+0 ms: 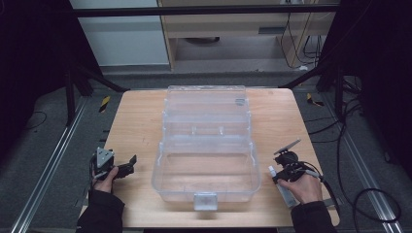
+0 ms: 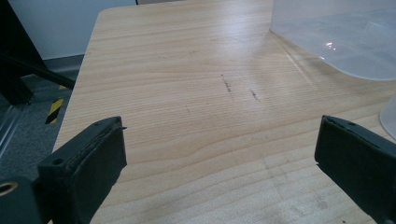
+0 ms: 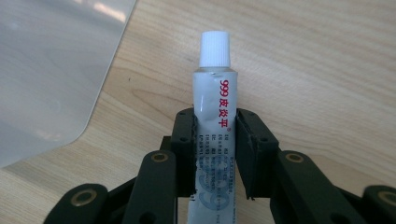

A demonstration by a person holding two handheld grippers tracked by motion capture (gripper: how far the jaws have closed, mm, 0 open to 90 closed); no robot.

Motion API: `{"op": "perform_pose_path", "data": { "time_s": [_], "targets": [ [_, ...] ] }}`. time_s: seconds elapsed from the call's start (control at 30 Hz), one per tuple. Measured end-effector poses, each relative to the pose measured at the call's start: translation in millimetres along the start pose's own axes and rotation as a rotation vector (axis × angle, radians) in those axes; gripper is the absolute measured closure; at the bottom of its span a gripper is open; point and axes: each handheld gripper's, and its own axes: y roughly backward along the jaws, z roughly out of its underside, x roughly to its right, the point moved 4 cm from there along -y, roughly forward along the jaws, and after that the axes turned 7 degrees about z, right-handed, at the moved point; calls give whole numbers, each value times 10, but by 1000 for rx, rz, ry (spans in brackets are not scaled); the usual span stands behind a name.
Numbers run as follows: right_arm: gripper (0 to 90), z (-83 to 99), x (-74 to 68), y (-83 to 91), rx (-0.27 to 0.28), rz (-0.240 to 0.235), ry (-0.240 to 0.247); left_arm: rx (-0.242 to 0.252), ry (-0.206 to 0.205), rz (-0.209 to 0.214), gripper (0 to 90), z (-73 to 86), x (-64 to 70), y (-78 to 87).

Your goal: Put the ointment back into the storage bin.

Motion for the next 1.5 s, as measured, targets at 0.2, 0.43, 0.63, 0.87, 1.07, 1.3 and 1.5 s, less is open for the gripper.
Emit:
{"op": "perform_pose_path", "data": {
  "time_s": [0.2, 0.43, 0.63, 0.87, 1.07, 1.3, 1.5],
  "targets": [
    [699, -63, 20, 145, 56, -21, 7, -1, -1, -1, 15, 0, 1, 0],
    [699, -191, 45, 402, 189, -36, 22, 0, 0, 2, 15, 0, -1, 1],
    [699, -237, 64, 571, 261, -52, 19, 3, 0, 5, 15, 0, -1, 3],
    [698, -301, 57, 774, 340, -60, 72, 1, -4, 4, 15, 0, 2, 3],
    [698, -362, 45, 937, 382, -66, 131, 0, -4, 5, 15, 0, 1, 1],
    [698, -414, -4, 1120, 418, -98, 166, 0, -4, 6, 15, 0, 1, 0],
    [698, -523, -98, 1294, 465, -118, 239, 0, -3, 5, 15, 0, 1, 1]
  ]
}}
